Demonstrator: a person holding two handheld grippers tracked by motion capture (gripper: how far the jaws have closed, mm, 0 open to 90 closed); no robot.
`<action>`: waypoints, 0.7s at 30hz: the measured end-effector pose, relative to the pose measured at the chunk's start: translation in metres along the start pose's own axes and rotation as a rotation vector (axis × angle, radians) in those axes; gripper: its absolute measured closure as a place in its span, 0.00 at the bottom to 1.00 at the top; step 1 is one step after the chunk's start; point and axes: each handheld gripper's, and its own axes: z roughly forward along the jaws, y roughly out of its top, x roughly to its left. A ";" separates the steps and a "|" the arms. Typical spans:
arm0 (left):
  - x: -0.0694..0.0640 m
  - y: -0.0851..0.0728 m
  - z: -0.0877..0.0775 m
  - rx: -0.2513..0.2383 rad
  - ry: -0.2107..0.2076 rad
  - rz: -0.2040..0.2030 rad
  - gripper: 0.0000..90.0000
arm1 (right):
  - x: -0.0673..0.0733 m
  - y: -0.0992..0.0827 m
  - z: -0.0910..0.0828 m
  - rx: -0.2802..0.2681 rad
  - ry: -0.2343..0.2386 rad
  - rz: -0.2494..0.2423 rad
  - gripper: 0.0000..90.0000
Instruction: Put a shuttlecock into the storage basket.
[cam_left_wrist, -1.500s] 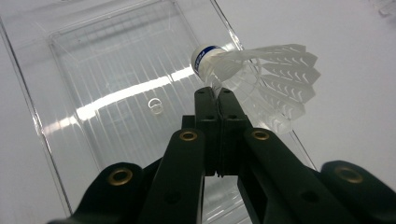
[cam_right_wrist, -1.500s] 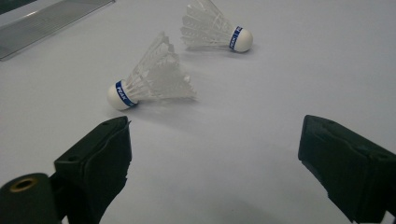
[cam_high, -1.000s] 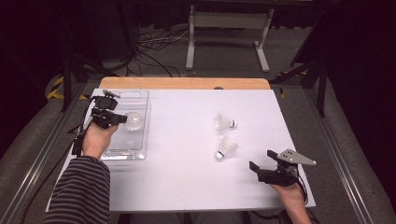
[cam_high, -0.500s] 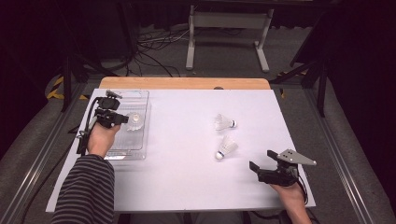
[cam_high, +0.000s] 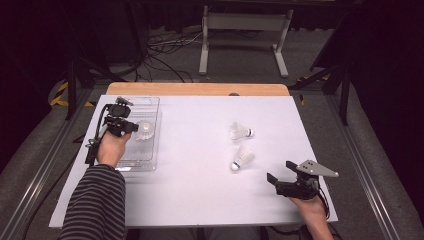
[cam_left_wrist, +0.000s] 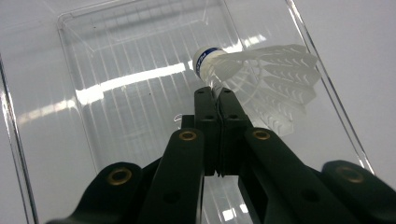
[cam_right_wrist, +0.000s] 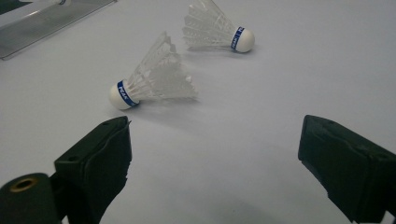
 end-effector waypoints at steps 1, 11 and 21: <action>0.000 0.000 0.000 0.002 0.001 0.001 0.99 | 0.000 0.000 0.000 0.000 0.000 0.001 0.12; 0.000 0.000 0.004 0.018 0.018 0.013 0.98 | 0.000 0.000 0.000 0.003 0.002 0.000 0.12; 0.000 -0.002 0.008 0.032 -0.003 0.010 0.97 | 0.000 0.000 0.000 0.001 0.003 0.001 0.12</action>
